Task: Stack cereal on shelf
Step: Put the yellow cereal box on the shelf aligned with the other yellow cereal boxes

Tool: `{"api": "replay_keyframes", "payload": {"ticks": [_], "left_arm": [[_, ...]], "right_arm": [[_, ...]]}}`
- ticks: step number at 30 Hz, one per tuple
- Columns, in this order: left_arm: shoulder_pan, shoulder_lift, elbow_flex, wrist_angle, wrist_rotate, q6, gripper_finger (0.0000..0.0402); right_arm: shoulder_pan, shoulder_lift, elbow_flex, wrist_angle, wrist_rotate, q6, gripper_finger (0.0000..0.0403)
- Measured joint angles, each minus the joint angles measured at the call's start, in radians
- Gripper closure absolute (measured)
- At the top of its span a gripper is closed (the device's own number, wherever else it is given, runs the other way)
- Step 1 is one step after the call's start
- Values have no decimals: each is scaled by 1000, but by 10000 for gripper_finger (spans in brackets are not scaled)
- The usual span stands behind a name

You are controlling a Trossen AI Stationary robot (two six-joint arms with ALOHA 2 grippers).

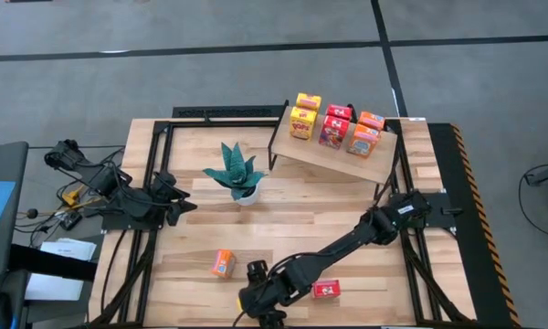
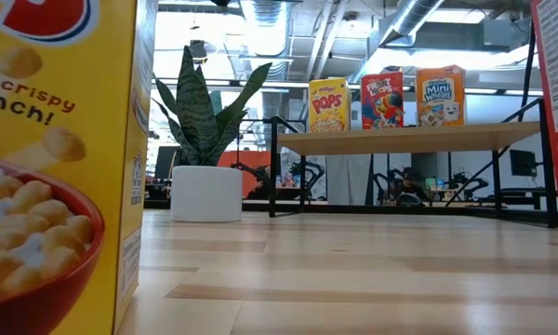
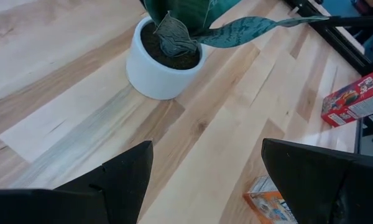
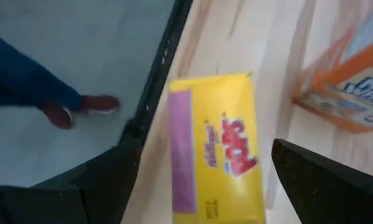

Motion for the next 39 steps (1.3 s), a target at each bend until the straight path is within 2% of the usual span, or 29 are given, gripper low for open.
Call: {"api": "replay_keyframes", "payload": {"ticks": [7,13,27,36,39], "left_arm": [[0,0,0,-5,0,10,109],[0,0,0,-8,0,21,109],[0,0,0,-26,-8,21,109],[0,0,0,-25,-9,16,109],[0,0,0,-25,-9,12,109]], "right_arm": [[-27,-18,1,-9,1,24,36],[-31,-18,1,-21,-56,24,77],[-33,-19,1,-54,-62,13,156],[-39,-27,0,-58,-74,-13,238],[-45,-34,0,-66,-75,-29,253]]}}
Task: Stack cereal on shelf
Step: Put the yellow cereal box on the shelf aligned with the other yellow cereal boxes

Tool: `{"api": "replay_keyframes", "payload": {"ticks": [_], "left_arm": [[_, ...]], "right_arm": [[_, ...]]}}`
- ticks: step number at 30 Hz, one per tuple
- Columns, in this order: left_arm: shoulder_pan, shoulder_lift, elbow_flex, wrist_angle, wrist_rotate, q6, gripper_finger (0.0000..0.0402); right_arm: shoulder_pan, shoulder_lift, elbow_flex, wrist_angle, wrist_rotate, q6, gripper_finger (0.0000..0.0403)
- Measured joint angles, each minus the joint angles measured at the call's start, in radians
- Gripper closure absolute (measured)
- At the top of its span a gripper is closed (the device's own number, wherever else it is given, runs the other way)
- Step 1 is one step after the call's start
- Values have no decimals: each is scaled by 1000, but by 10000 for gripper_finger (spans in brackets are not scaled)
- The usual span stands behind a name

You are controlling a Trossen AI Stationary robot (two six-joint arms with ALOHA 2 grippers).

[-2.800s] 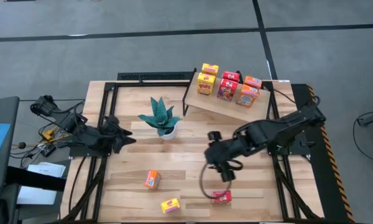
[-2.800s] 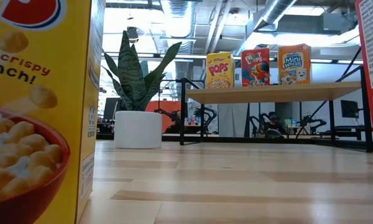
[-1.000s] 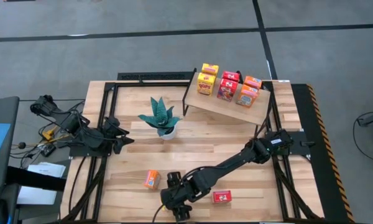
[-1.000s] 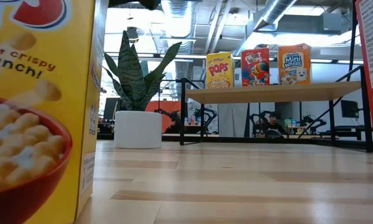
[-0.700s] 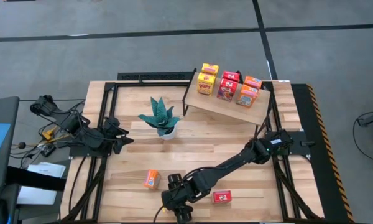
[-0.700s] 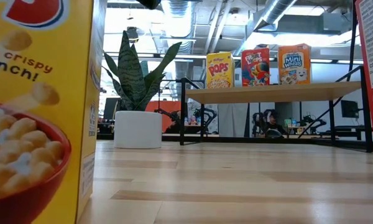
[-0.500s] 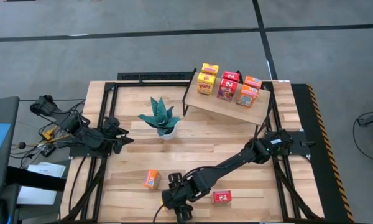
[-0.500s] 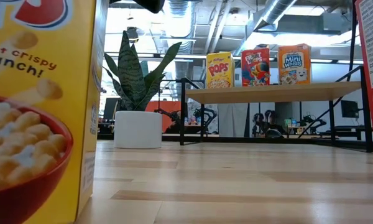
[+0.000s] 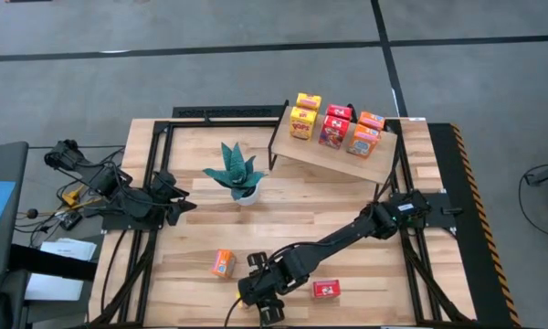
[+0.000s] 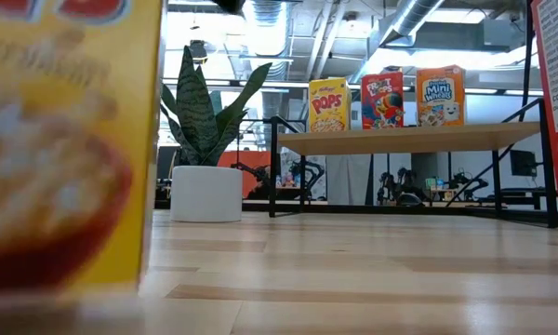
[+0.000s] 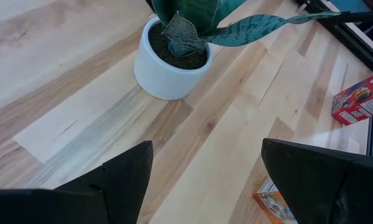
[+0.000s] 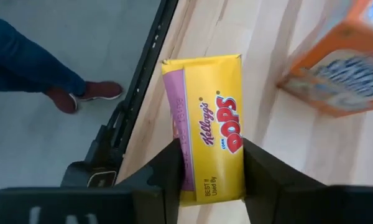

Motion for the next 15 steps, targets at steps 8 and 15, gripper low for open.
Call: {"api": "replay_keyframes", "payload": {"ticks": [8,15], "left_arm": [[0,0,0,1,0,-10,109],[0,0,0,2,-36,-17,109]], "right_arm": [[-44,-126,4,-70,0,-51,224],[-156,-329,4,-254,118,-64,224]]}}
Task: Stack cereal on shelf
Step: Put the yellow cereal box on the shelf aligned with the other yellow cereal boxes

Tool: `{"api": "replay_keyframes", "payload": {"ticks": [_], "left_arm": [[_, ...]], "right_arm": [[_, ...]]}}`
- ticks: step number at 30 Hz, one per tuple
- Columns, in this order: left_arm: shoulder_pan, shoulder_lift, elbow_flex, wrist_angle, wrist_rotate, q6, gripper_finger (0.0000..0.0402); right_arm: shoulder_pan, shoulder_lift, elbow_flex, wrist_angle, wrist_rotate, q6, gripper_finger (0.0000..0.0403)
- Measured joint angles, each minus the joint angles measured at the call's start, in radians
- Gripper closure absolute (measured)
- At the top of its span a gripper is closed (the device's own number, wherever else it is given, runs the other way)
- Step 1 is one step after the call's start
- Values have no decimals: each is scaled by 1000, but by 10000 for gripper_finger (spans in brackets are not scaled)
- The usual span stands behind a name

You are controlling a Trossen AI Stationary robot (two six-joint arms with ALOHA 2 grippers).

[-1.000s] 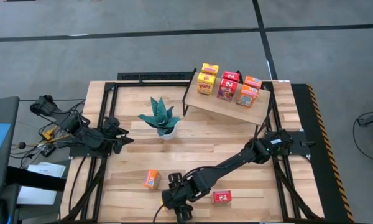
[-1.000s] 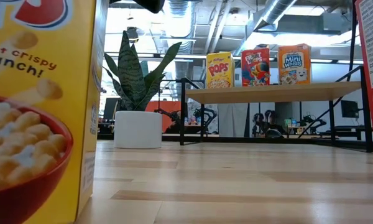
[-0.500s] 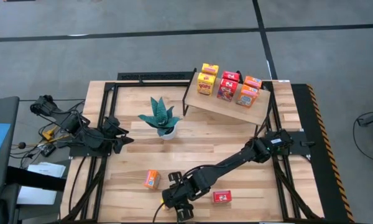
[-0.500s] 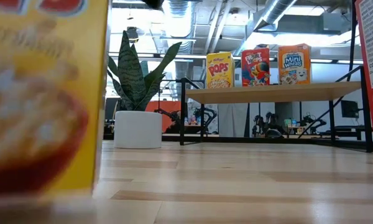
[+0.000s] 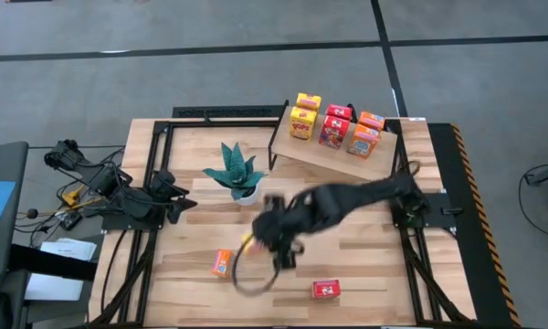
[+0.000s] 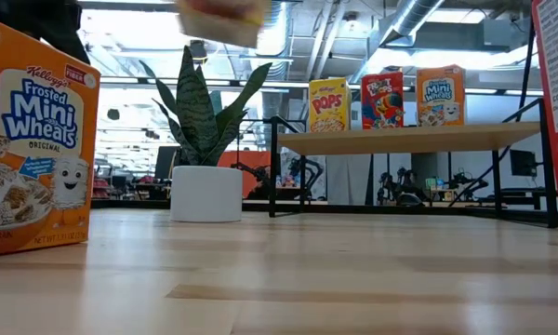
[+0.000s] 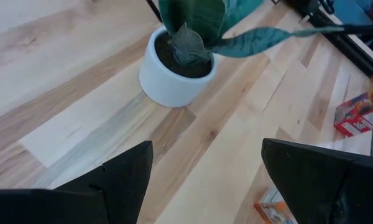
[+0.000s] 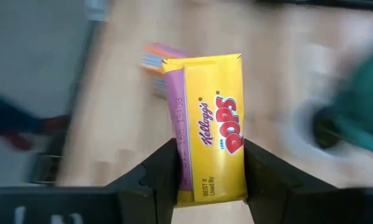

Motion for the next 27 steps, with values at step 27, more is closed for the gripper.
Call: {"api": "replay_keyframes", "payload": {"ticks": [27], "left_arm": [[0,0,0,-10,-126,26,109]], "right_arm": [[-480,-228,-108,-240,171,-77,238]]}}
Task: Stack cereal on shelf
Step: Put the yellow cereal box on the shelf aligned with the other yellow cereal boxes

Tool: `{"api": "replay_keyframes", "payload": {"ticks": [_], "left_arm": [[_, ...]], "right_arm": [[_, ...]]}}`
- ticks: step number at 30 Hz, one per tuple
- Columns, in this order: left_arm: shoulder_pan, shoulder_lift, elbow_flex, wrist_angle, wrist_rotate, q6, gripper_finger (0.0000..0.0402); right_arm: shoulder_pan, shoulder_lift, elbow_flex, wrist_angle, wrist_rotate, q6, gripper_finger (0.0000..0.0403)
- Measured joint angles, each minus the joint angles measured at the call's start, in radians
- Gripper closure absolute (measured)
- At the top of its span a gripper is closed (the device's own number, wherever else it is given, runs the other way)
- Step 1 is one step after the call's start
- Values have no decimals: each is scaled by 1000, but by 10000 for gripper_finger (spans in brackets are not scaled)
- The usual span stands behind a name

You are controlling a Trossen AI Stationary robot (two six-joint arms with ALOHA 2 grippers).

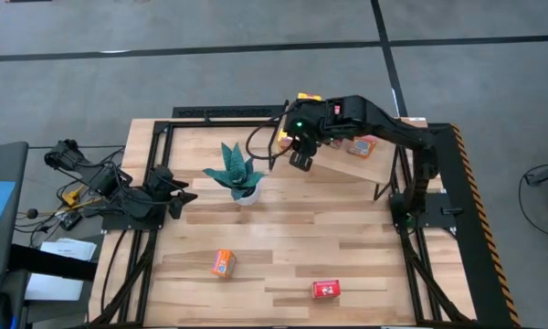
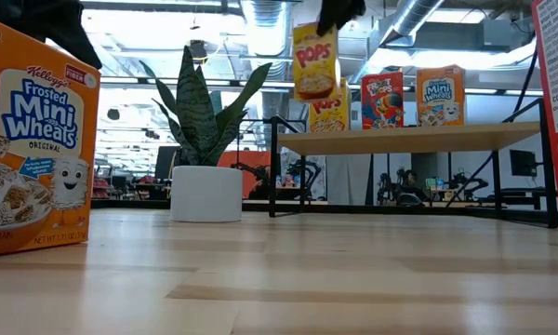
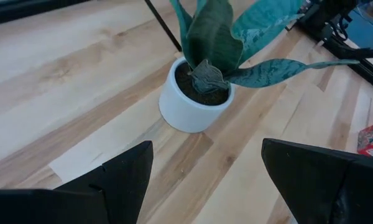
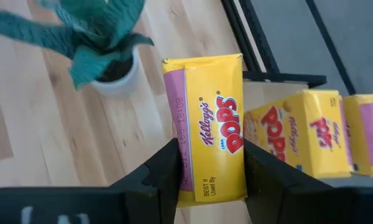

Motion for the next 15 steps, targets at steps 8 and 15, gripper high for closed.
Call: {"api": "replay_keyframes", "payload": {"ticks": [8,15], "left_arm": [[0,0,0,0,-25,-13,109],[0,0,0,-19,-63,-45,109]], "right_arm": [[-53,-148,-275,206,-60,-60,231],[-110,-209,-394,244,-89,-80,236]]}}
